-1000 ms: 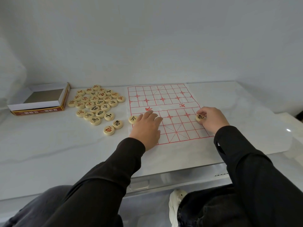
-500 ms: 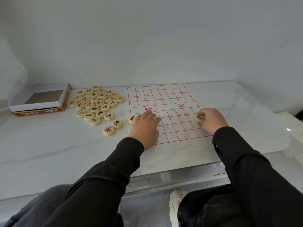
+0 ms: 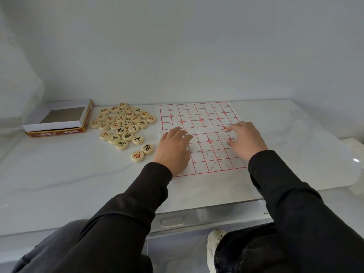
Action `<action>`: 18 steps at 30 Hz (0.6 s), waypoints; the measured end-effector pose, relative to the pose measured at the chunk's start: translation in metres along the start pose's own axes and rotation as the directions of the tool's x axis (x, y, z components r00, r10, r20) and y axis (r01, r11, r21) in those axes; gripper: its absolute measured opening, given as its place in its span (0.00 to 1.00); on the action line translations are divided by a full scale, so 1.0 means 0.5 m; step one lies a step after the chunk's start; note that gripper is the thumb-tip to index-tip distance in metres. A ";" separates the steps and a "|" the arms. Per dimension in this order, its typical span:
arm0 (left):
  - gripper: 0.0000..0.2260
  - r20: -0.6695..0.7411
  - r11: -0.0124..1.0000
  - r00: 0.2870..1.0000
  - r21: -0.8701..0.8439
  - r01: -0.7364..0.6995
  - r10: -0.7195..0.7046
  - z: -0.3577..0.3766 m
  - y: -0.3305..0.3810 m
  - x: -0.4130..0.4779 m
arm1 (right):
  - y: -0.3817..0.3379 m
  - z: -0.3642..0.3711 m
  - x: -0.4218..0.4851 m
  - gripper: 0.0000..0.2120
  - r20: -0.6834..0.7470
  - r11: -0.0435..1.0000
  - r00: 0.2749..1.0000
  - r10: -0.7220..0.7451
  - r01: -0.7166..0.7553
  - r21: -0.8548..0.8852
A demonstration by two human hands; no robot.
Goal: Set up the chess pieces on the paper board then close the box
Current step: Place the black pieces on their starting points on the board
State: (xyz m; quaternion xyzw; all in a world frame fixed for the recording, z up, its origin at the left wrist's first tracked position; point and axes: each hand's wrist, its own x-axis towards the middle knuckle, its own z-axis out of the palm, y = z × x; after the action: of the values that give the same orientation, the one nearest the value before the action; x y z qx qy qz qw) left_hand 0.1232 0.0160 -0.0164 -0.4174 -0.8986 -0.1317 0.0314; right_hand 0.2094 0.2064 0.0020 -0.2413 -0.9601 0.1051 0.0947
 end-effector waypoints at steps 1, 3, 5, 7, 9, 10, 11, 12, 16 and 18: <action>0.21 -0.004 1.000 1.000 0.002 0.011 -0.011 -0.003 -0.004 -0.002 | -0.017 0.003 0.001 0.20 0.006 1.000 1.000 -0.021 0.021 0.006; 0.21 0.001 0.999 0.999 0.009 0.045 -0.045 -0.008 -0.018 -0.008 | -0.052 0.010 0.006 0.20 0.023 0.998 0.998 -0.055 0.054 0.015; 0.21 -0.004 0.997 0.997 0.009 0.078 -0.078 -0.015 -0.032 -0.014 | -0.088 0.019 0.010 0.20 0.039 0.995 0.995 -0.096 0.095 0.014; 0.21 -0.024 0.994 0.993 0.005 0.113 -0.113 -0.023 -0.048 -0.018 | -0.123 0.027 0.012 0.20 0.047 0.990 0.989 -0.139 0.138 0.024; 0.20 -0.041 0.987 0.986 -0.003 0.164 -0.164 -0.033 -0.069 -0.023 | -0.157 0.035 0.016 0.20 0.049 0.984 0.983 -0.176 0.175 0.036; 0.20 -0.047 0.982 0.981 -0.008 0.189 -0.190 -0.037 -0.080 -0.024 | -0.173 0.040 0.019 0.20 0.047 0.981 0.980 -0.191 0.189 0.045; 0.20 -0.051 0.977 0.976 -0.011 0.211 -0.212 -0.040 -0.090 -0.026 | -0.188 0.044 0.021 0.20 0.045 0.978 0.978 -0.205 0.202 0.057; 0.21 -0.053 0.973 0.971 -0.016 0.232 -0.233 -0.042 -0.102 -0.028 | -0.203 0.049 0.025 0.20 0.045 0.973 0.974 -0.220 0.217 0.075; 0.21 -0.057 0.955 0.954 -0.023 0.294 -0.295 -0.041 -0.145 -0.039 | -0.255 0.065 0.034 0.19 0.027 0.956 0.967 -0.252 0.245 0.159; 0.20 -0.073 0.947 0.944 -0.030 0.320 -0.321 -0.042 -0.167 -0.041 | -0.280 0.073 0.040 0.18 0.018 0.946 0.961 -0.275 0.267 0.184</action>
State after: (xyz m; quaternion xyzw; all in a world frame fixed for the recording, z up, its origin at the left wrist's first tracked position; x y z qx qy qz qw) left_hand 0.0722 -0.0561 -0.0173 -0.2608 -0.9513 -0.1592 0.0402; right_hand 0.1212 0.0896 0.0042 -0.0953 -0.9725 0.1823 0.1090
